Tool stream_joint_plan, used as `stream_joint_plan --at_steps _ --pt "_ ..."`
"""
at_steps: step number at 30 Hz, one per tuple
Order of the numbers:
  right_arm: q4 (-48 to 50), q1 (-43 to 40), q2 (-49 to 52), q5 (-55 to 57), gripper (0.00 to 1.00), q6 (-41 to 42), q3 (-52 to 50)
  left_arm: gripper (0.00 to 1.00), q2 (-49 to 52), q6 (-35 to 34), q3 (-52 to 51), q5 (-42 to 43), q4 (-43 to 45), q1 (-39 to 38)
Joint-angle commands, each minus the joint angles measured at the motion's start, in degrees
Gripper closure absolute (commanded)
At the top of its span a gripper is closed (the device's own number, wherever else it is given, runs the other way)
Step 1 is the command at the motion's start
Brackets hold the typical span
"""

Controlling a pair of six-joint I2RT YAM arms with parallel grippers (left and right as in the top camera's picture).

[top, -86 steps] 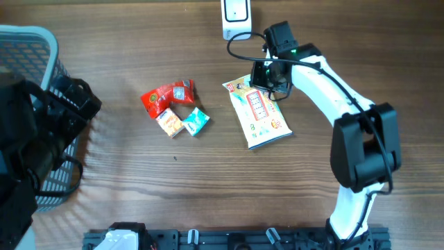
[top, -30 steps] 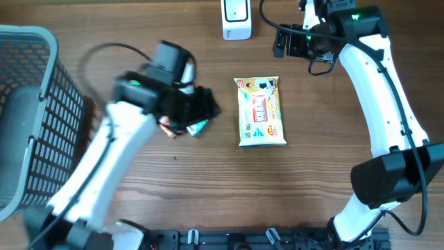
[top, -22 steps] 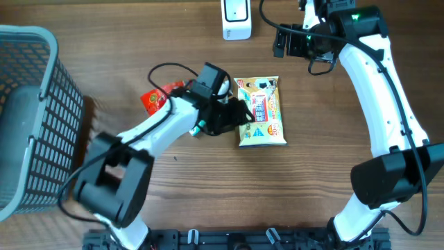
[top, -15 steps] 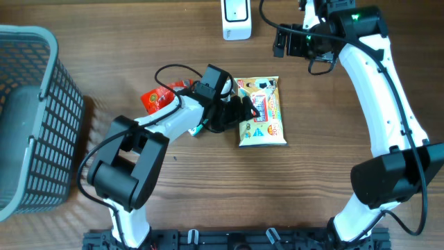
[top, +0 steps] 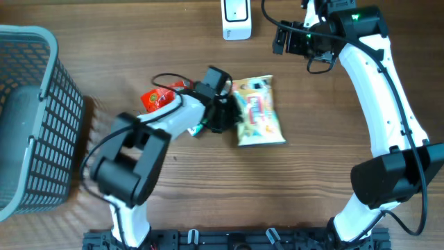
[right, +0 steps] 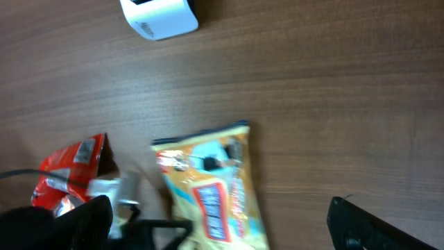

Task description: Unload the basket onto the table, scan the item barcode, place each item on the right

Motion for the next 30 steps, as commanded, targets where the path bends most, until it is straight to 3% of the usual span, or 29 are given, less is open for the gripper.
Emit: stream_joint_plan --at_steps 1,4,6,10,11,12,14,15,17,18,20,22,24,27,30 --pt "-0.42 -0.13 0.37 4.31 0.0 0.63 0.35 0.96 -13.44 0.57 4.35 -26.03 -14.05 1.66" --pt "-0.81 -0.15 0.37 9.64 0.0 0.63 0.35 0.96 -19.69 6.75 16.5 -46.05 -28.02 -1.46" --pt "-1.44 -0.87 0.37 12.28 0.0 0.59 0.35 0.96 -19.69 10.25 19.96 -52.35 -29.94 -4.07" --pt "-3.32 -6.6 0.35 11.1 0.0 -1.05 0.57 0.96 -18.12 15.04 20.15 -74.69 -31.91 -11.69" --pt "-3.74 -8.7 0.35 4.85 0.0 -1.66 0.57 0.96 -17.62 14.84 20.13 -74.6 -32.48 -12.17" --pt "-4.0 -10.23 0.37 -5.68 0.0 -4.52 0.55 0.9 -17.33 12.57 20.13 -71.08 -32.5 -11.3" --pt "-3.91 -10.78 0.37 -18.64 0.0 -9.88 0.31 0.59 -17.33 5.51 20.13 -56.68 -31.95 -5.53" --pt "-3.87 -9.86 0.37 -21.86 0.0 -11.45 0.22 0.54 -17.33 5.55 20.13 -45.27 -31.01 -1.18" --pt "-2.14 -5.73 0.37 -20.33 0.0 -11.76 -0.66 0.51 -17.33 6.19 20.13 -30.34 -30.97 8.02" --pt "-0.85 -3.34 0.52 -18.51 0.0 -11.39 -1.27 0.51 -17.33 6.16 20.13 -27.93 -31.78 10.99" --pt "2.91 4.46 1.9 -6.54 0.0 -4.37 -3.19 0.49 -17.33 6.19 20.13 -27.39 -35.12 16.46" --pt "6.88 12.39 4.98 3.89 0.0 3.34 -5.14 0.24 -17.33 6.16 19.91 -28.24 -39.06 20.76" --pt "10.03 18.08 8.72 5.92 0.0 5.38 -5.22 0.0 -17.33 6.14 19.91 -31.01 -41.31 22.97" --pt "15.26 24.87 13.99 9.53 0.0 8.66 -5.22 0.0 -17.33 6.12 19.91 -33.48 -42.42 25.49" --pt "17.57 30.16 18.49 20.31 0.0 14.99 -5.22 0.0 -17.31 5.92 19.91 -33.64 -42.51 26.67"
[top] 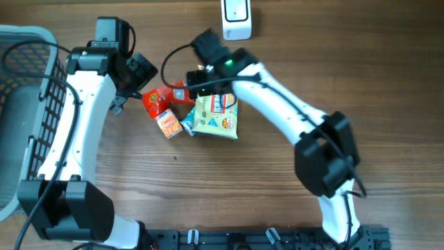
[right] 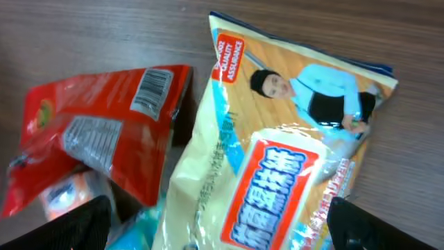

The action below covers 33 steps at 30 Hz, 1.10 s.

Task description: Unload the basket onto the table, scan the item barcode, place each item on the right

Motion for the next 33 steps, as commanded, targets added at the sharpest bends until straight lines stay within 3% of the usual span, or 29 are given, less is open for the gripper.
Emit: stream_joint_plan --at_steps 1,13,14,15,17,19,22,27,29,32,33 --pt "1.68 3.23 4.48 10.97 0.0 7.26 -0.35 0.0 0.42 -0.13 -0.17 -1.29 -0.28 0.83" --pt "2.78 3.54 10.32 16.13 0.02 9.81 -0.35 0.0 0.7 -0.13 -0.94 -1.27 -0.39 0.79" --pt "2.16 3.5 10.34 16.28 0.09 9.88 -0.35 0.0 0.7 -0.13 -0.94 -1.27 -0.42 0.79" --pt "1.36 3.19 10.47 16.28 0.24 10.29 -0.35 0.0 0.7 -0.13 -0.94 -1.27 -0.42 0.79" --pt "0.59 2.6 11.04 16.02 0.35 11.34 -0.35 0.0 0.7 -0.13 -0.94 -1.27 -0.42 0.79" --pt "0.22 1.84 11.17 15.02 0.62 11.32 -0.35 0.0 0.7 -0.13 -0.94 -1.27 -0.42 0.79" --pt "-1.38 1.7 11.17 14.32 0.96 11.15 0.31 0.0 0.7 -0.13 -0.94 -1.27 -0.42 0.79" --pt "-8.55 1.6 8.81 14.29 0.96 9.27 7.76 0.01 0.7 -0.13 -0.94 -1.27 -0.39 0.79" --pt "-8.94 0.7 5.25 9.84 0.96 3.58 9.68 0.0 0.7 0.98 -0.94 0.28 -0.61 0.76" --pt "-10.95 -3.39 2.23 3.21 0.96 2.12 9.68 0.0 0.81 14.34 -1.29 17.46 2.03 -0.11" --pt "-11.52 -5.22 2.25 -0.74 0.96 1.16 9.68 0.0 0.83 15.1 -2.21 20.28 3.06 -1.14"
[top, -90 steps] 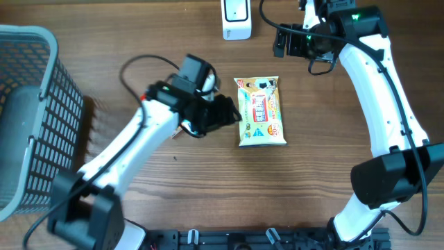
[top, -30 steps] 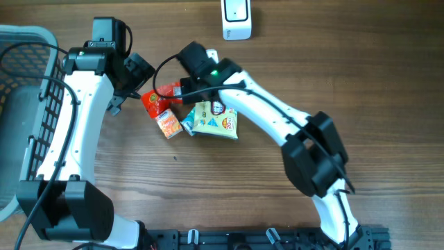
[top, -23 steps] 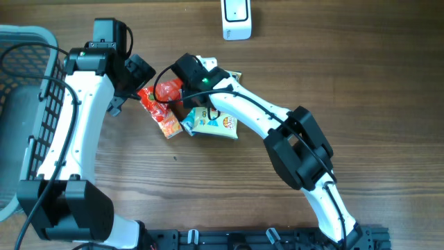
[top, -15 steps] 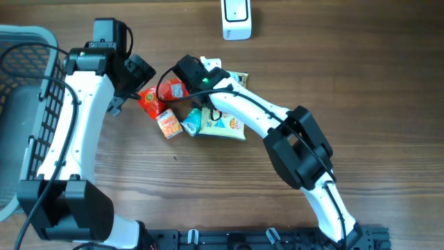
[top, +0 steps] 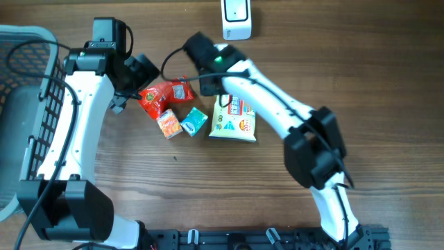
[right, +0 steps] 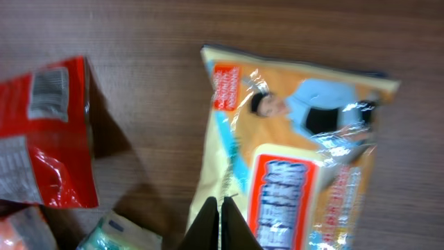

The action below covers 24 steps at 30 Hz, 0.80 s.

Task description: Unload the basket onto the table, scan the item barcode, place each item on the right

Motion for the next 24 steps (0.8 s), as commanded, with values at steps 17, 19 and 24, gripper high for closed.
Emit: stream_joint_plan --at_steps 17,19,24 --pt "-8.98 -32.22 -2.08 -35.06 0.0 -27.91 -12.61 0.02 19.98 -2.34 -18.36 20.57 34.14 -20.87" --pt "-3.5 -32.22 -2.08 -39.74 0.02 -27.15 -18.32 0.02 21.27 -3.04 -18.36 19.21 33.4 -20.96" --pt "6.12 -30.4 -2.08 -44.41 0.21 -23.82 -28.92 0.24 21.62 -6.12 -18.36 23.04 38.42 -22.12"
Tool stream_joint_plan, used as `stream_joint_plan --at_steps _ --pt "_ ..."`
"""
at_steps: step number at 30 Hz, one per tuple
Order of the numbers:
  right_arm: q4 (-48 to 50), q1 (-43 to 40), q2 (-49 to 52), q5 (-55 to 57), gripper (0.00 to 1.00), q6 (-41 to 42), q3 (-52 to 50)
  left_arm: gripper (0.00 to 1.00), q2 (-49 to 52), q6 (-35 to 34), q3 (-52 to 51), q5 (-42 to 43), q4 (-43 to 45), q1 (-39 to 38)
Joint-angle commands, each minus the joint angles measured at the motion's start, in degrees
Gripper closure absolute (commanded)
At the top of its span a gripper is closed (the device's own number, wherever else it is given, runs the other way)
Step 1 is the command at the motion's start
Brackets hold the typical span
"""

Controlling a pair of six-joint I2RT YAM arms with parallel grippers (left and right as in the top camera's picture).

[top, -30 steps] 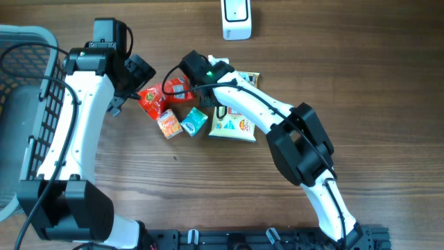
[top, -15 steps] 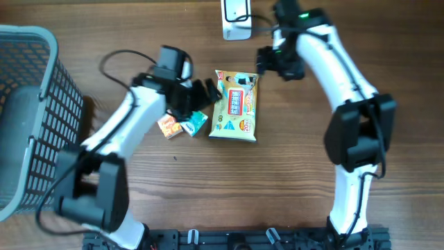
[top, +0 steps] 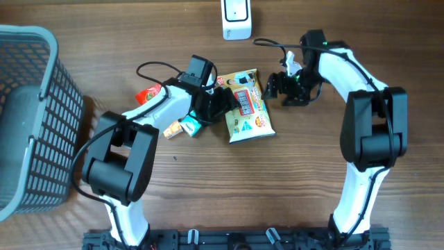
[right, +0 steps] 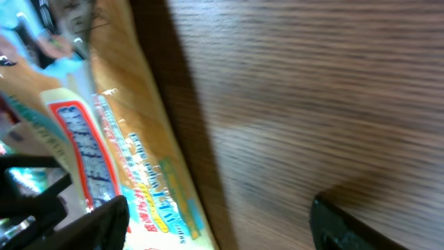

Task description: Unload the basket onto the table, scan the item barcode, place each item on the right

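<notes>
The yellow snack bag (top: pixel 247 105) lies mid-table, printed face up and slightly tilted; in the right wrist view the bag (right: pixel 118 153) casts a dark shadow along its edge. My left gripper (top: pixel 220 104) sits at the bag's left edge, fingers closed on it. My right gripper (top: pixel 279 86) is just right of the bag, open (right: pixel 220 226), with bare wood between its fingers. The white scanner (top: pixel 236 19) stands at the back edge. No barcode is visible on the bag.
A red packet (top: pixel 148 96) shows partly behind my left arm. A small orange box (top: pixel 172 129) and a teal box (top: pixel 189 126) lie below that arm. A grey mesh basket (top: pixel 31 118) fills the left side of the table.
My left gripper has gone from beside the red packet to the bag's left edge. My right gripper, then shut over the bag, is now open at its right side. The bag has shifted and turned.
First my left gripper was at the bag's left edge and the right one near the scanner. Then the left arm was back by the basket, with the right gripper open over the bag. Later it was shut there. Now both grippers flank the bag.
</notes>
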Motion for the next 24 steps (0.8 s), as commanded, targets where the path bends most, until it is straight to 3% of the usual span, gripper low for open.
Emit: stream_joint_plan --at_steps 1,5,6,7,9,10,14,21,24 --pt "1.11 1.64 1.18 -2.56 0.22 1.57 -4.44 0.25 3.69 -3.19 -1.66 -2.16 2.64 -1.44" --pt "-0.26 1.86 1.18 -6.29 0.24 1.33 -4.44 0.23 3.78 -5.09 -1.66 -3.17 7.91 -4.0" --pt "-0.22 1.9 1.18 -6.4 0.24 1.36 -4.44 0.29 3.78 -5.29 -1.66 -3.69 8.39 -4.04" --pt "-0.2 1.9 1.18 -6.38 0.24 1.33 -4.44 0.41 3.78 -5.25 -1.66 -4.7 8.35 -4.02" --pt "-0.42 1.9 1.14 -6.38 0.24 1.33 -4.37 0.83 3.76 -5.03 -1.66 -5.33 7.82 -3.58" --pt "-0.57 1.88 1.14 -6.34 0.24 1.31 -4.0 0.96 3.72 -5.03 -1.64 -4.94 7.61 -3.1" --pt "-2.54 1.9 1.14 -5.11 0.23 0.96 -1.55 0.96 0.52 -3.61 -1.53 -5.01 4.83 -0.81" --pt "-1.95 3.3 1.14 -4.15 0.23 0.33 -1.25 0.96 -21.31 -2.05 -0.94 -26.21 -6.6 -0.11" --pt "-1.46 2.67 1.11 -1.62 0.2 2.21 -0.22 0.96 -26.34 2.4 2.03 -34.49 -14.43 -0.07"
